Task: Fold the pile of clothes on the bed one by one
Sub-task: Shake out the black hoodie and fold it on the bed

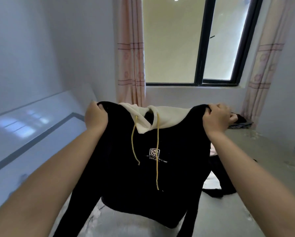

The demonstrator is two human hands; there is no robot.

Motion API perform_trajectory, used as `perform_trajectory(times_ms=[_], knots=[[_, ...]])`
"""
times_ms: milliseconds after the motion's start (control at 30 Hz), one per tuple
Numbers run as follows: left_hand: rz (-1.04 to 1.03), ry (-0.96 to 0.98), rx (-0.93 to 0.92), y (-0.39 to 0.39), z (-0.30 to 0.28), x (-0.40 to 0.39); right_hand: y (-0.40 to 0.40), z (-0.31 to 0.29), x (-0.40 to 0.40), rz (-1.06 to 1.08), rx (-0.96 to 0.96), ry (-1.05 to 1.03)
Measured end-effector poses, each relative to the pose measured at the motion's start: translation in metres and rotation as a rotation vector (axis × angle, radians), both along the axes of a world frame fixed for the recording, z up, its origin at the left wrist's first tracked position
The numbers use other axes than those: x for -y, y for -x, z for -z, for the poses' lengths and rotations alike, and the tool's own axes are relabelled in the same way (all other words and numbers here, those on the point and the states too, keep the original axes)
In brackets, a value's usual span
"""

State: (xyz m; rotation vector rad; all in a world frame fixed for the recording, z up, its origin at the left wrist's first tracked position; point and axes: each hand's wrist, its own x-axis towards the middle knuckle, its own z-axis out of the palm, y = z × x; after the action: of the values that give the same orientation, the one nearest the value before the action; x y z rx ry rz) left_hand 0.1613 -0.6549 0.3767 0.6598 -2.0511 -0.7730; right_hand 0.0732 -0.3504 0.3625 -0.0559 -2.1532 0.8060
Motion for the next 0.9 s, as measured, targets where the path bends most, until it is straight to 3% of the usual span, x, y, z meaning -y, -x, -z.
perform_trajectory(times_ms=[167,500,733,900], knots=[[-0.011,0.249,0.038,-0.057,0.017,-0.006,-0.039,0.024,-0.011,-0.041,0.027,0.026],[-0.16,0.323,0.158,-0.147,0.072,0.005,-0.081,0.053,0.002,-0.132,-0.036,0.135],[-0.164,0.331,0.28,-0.105,0.091,0.029,-0.032,0.07,0.022,-0.219,0.022,0.043],[-0.118,0.315,0.378,-0.027,0.138,0.074,0.042,0.106,0.055,-0.276,0.199,-0.077]])
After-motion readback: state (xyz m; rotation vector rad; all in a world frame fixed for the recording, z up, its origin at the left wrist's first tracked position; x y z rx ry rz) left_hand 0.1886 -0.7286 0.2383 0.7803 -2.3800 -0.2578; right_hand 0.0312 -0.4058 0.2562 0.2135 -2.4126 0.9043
